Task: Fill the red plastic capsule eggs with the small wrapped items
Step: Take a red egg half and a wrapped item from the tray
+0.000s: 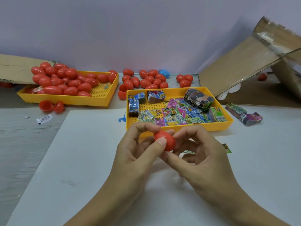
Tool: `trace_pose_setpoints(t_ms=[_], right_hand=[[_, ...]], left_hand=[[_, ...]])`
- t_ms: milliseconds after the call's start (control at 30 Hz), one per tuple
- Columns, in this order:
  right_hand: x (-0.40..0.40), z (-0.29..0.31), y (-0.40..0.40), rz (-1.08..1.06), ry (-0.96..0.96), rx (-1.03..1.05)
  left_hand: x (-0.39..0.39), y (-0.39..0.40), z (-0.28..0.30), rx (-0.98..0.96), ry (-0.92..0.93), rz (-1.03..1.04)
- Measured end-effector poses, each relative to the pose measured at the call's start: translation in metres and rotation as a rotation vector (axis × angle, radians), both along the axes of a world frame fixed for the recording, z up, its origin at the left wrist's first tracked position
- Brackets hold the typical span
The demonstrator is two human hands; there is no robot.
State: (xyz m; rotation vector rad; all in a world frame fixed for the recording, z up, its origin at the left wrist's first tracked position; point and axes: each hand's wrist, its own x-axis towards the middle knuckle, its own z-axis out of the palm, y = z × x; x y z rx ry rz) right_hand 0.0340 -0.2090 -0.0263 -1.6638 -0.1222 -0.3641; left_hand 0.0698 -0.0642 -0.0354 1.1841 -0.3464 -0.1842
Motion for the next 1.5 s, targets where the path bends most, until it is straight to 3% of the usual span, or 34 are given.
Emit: trace_pose_setpoints(t_ms=[267, 467, 633, 767, 833, 967, 1300, 1500], right_hand=[[-0.002, -0.001, 0.000, 0.046, -0.025, -0.050], [0.008, -0.004, -0.012, -0.088, -0.090, -0.224], [0.023, -0.005, -0.022, -0.367, -0.217, -0.626], [0.031, -0.009, -0.020, -0.254, 0.011, -0.993], [0.034, -0.013, -0.023, -0.214, 0.047, -1.058], [0.036, -0.012, -0.026, -0.260, -0.009, -0.954], [0.031, -0.002, -0.032, -0.332, -0.058, -0.160], [0.018, -0.001, -0.021, -0.138, 0.054, 0.128]], left_hand=[[0.002, 0.004, 0.005, 0.131, -0.050, -0.028], [0.009, 0.006, 0.001, 0.170, -0.091, 0.193], [0.005, 0.001, 0.000, 0.211, -0.178, 0.265], [0.004, 0.000, -0.001, 0.257, -0.175, 0.283], [0.004, 0.000, -0.002, 0.280, -0.187, 0.279], [0.005, -0.001, -0.004, 0.241, -0.124, 0.243], [0.009, 0.001, -0.002, 0.192, -0.024, 0.225], [0.009, 0.002, 0.001, 0.137, 0.037, 0.133]])
